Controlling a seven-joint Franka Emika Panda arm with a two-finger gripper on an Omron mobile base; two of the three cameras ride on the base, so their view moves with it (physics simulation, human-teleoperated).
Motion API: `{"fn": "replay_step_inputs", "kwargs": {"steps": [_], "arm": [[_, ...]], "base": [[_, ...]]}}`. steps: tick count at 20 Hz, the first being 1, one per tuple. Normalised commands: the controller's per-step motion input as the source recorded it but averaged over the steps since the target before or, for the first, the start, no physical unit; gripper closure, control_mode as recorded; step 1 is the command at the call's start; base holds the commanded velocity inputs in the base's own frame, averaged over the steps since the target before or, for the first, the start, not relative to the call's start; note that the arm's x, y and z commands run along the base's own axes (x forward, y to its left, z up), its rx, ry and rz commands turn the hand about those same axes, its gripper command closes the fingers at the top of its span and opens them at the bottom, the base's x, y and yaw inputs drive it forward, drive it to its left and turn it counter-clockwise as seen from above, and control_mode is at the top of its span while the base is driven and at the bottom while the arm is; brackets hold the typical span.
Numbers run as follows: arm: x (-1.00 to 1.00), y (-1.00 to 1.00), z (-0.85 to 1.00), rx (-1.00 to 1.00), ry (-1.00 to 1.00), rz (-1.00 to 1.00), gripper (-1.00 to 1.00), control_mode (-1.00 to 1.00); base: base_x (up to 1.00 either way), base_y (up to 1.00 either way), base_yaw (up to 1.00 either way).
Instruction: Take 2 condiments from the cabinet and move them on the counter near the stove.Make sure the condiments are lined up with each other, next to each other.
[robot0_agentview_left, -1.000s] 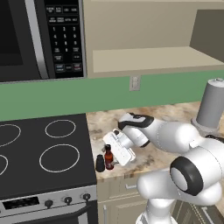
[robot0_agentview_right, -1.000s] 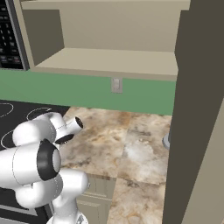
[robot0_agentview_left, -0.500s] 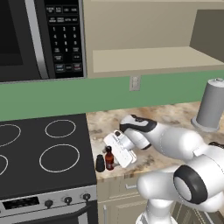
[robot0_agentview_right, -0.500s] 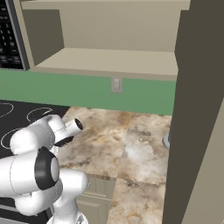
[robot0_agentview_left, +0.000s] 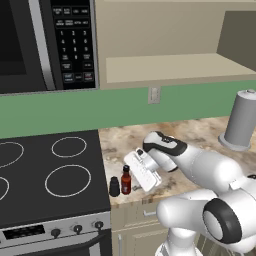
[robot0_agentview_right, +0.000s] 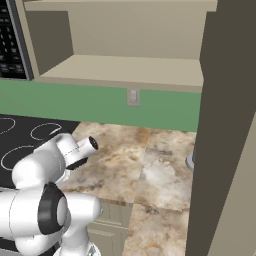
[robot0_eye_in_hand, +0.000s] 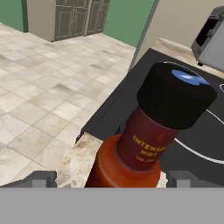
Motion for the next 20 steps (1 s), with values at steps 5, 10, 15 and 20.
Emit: {"fn": "replay_step_inputs", "kwargs": {"steps": [5,10,15,20], "arm": [[0.02,-0.29,0.00,0.01,-0.01,-0.01,-1.00,-1.00],[0.01,-0.36,0.03,0.02,-0.03,-0.01,-1.00,-1.00],[-0.18,-0.43,0.30,0.02,-0.10,-0.02,-1.00,-1.00],[-0.54,-0.24,0.74,0.08,-0.03,-0.10,-1.00,-1.00]], "base": [[0.00,0.00,0.00],[0.00,0.00,0.00],[0.00,0.00,0.00],[0.00,0.00,0.00]]}}
